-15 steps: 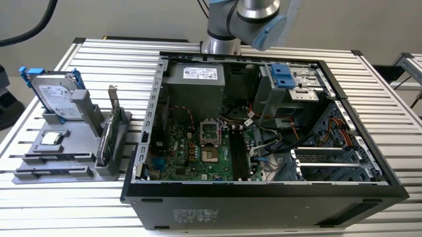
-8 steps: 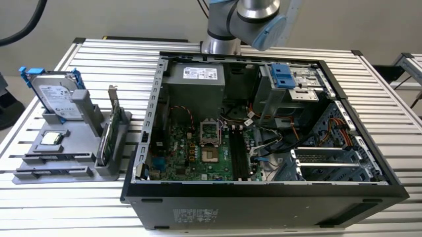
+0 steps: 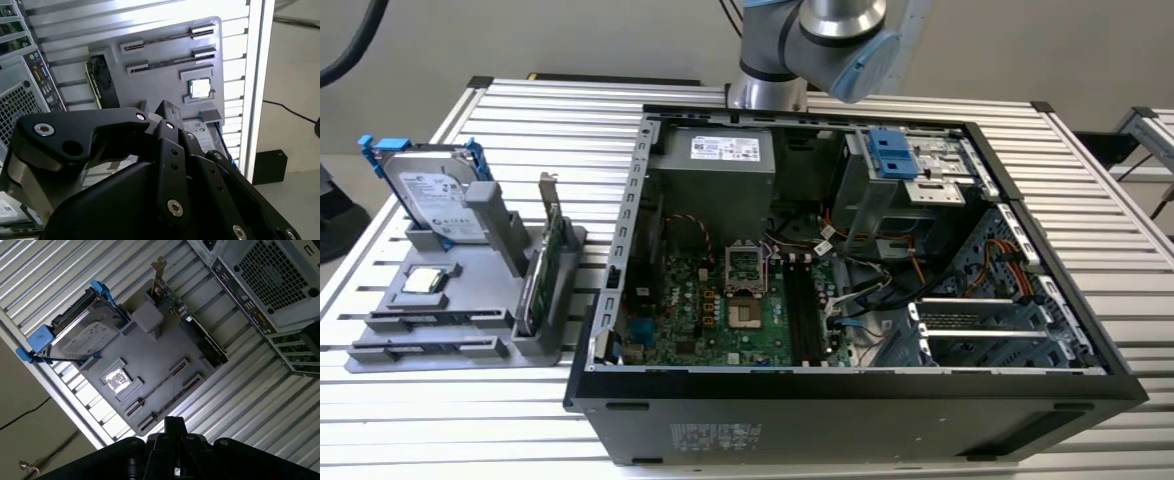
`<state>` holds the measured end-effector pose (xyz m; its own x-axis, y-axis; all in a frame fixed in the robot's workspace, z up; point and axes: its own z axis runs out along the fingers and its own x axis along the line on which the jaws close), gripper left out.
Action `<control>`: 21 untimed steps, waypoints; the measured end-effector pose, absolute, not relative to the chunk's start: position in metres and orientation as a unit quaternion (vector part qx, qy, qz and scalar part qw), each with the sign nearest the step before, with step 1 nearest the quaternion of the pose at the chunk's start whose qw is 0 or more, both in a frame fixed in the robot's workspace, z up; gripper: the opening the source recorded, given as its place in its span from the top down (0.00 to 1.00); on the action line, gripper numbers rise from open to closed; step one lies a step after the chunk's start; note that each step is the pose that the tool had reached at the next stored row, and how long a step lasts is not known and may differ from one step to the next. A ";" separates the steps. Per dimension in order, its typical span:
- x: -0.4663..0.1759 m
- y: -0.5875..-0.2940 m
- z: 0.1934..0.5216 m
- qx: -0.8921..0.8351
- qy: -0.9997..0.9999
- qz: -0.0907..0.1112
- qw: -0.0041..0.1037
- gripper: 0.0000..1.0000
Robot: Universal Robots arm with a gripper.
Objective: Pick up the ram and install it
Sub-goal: 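Reach for the ram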
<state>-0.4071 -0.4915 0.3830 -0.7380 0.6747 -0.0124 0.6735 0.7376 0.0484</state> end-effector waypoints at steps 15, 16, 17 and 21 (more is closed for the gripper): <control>-0.408 -0.492 0.383 0.449 0.893 0.019 0.016 1.00; -0.408 -0.492 0.383 0.455 0.890 0.019 0.017 1.00; -0.408 -0.492 0.383 0.461 0.887 0.019 0.017 1.00; -0.408 -0.492 0.383 0.483 0.875 0.018 0.017 1.00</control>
<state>-0.4080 -0.4915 0.3830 -0.5322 0.8465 -0.0124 0.8453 0.5321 0.0484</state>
